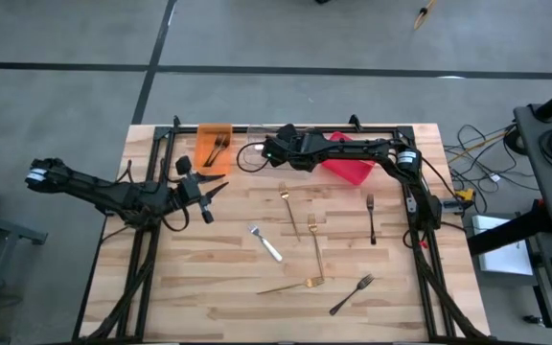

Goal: Sort silverware by color (type)
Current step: Put the white fork into the transparent bin

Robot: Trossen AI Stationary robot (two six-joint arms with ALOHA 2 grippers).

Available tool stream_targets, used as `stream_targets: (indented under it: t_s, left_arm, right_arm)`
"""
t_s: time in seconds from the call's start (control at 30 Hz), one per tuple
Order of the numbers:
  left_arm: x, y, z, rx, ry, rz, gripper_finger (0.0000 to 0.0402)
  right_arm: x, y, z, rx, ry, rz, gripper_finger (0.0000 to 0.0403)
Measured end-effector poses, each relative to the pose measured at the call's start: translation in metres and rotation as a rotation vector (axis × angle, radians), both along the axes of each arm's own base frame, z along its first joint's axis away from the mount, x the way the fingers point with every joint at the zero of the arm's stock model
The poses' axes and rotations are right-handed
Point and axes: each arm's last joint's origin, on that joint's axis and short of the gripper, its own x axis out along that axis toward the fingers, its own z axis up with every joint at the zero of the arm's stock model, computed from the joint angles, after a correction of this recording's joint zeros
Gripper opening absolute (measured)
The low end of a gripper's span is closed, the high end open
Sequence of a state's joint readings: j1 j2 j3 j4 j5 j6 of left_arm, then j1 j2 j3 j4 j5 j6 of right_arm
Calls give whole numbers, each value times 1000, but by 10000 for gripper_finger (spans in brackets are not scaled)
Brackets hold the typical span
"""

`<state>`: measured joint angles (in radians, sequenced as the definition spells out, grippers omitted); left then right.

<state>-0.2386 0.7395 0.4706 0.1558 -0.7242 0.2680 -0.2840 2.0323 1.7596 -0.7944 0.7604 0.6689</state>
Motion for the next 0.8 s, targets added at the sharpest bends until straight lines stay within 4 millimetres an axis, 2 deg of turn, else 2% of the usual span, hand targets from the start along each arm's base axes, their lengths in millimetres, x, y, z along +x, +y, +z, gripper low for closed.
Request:
stream_targets:
  t_s: [0.27, 0.8]
  left_arm:
    - [0, 0, 0, 3, 2, -1, 77]
    - [0, 0, 0, 3, 2, 0, 77]
  right_arm:
    - [0, 0, 0, 0, 0, 0, 129]
    - [4, -1, 2, -11, -31, 26, 170]
